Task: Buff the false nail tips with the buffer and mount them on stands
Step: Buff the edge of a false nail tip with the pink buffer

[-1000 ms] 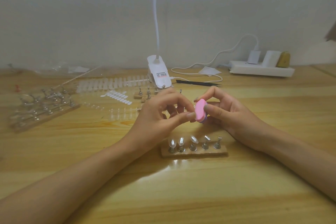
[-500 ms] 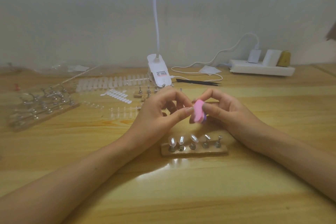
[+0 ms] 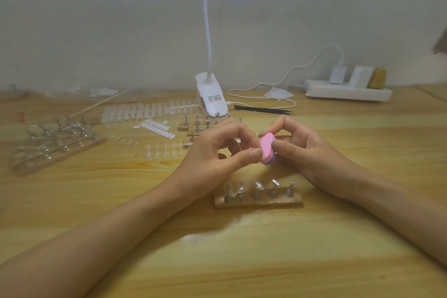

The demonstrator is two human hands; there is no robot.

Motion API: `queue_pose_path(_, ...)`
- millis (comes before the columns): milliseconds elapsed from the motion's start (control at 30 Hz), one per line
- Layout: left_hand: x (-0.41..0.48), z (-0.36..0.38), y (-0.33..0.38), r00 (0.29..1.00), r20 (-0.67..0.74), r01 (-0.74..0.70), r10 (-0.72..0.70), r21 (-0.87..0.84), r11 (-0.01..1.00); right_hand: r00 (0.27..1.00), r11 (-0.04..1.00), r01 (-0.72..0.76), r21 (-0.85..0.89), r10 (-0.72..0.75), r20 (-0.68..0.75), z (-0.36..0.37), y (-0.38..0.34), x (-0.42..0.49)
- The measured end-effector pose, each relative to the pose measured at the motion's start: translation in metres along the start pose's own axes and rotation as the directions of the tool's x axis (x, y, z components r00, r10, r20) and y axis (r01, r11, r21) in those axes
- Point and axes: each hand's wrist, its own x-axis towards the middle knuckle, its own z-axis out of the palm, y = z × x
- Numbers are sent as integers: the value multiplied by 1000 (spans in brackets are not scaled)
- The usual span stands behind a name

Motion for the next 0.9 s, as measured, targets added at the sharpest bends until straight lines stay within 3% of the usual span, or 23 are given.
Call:
queue_pose_path(133, 1, -2, -4, 1000, -31, -7, 6, -32, 999, 998, 999, -6, -37, 8, 67, 3, -2, -3)
queue_pose_path(267, 1, 0, -5, 998, -53, -33, 35, 45, 998, 998, 998, 0, -67, -4, -63, 4, 0, -1)
queue_pose_path(400, 1, -1, -4, 994, -78, -74, 83, 109, 991, 999, 995, -31, -91, 30, -12, 8, -3, -2)
queue_pose_path(467, 1, -1, -5, 993, -79, -76, 85, 106, 991, 997, 997, -22, -78, 17, -69, 8, -2, -2)
queue_pose_path(567, 1, -2, -5, 992, -92, -81, 88, 84, 993, 999, 995, -35, -92, 35, -3, 11, -4, -2)
queue_pose_path(667, 1, -2, -5, 991, -111, -75, 79, 43, 996, 997, 996, -22, -83, 16, -79, 12, -4, -3)
queue_pose_path(767, 2, -2, -5, 990, -120, -73, 76, 29, 997, 999, 996, -28, -85, 26, -26, 10, -3, -3)
queue_pose_path(900, 2, -1, -4, 988, -141, -68, 70, 19, 998, 997, 998, -10, -65, 4, -80, 10, -3, -2)
